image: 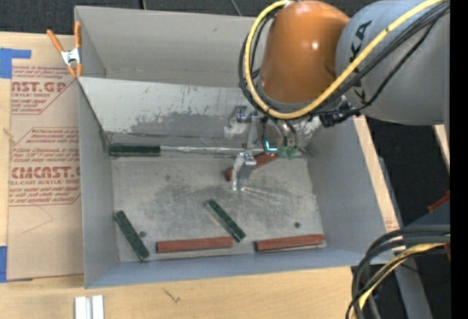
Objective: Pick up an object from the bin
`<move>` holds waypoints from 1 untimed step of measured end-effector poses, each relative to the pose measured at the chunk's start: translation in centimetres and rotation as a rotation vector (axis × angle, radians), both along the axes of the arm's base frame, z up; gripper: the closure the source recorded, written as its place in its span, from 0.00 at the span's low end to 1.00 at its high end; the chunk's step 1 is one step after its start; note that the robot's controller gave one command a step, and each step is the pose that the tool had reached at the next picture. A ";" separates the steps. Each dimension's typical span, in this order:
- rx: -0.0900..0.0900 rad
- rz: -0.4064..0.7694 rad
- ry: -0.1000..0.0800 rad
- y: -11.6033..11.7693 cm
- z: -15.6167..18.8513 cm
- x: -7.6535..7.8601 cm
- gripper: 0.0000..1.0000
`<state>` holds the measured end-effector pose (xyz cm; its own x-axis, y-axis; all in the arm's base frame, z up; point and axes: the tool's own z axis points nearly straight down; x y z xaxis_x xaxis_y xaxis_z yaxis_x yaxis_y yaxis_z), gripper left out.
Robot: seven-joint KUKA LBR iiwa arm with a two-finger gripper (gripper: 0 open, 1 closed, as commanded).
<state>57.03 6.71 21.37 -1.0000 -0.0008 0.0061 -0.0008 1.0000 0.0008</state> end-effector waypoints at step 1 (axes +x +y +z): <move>0.001 0.000 -0.008 0.0 0.5 0.2 0.00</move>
Offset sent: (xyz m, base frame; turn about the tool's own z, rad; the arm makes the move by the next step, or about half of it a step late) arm -0.0150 -0.0225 -0.1226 -0.1794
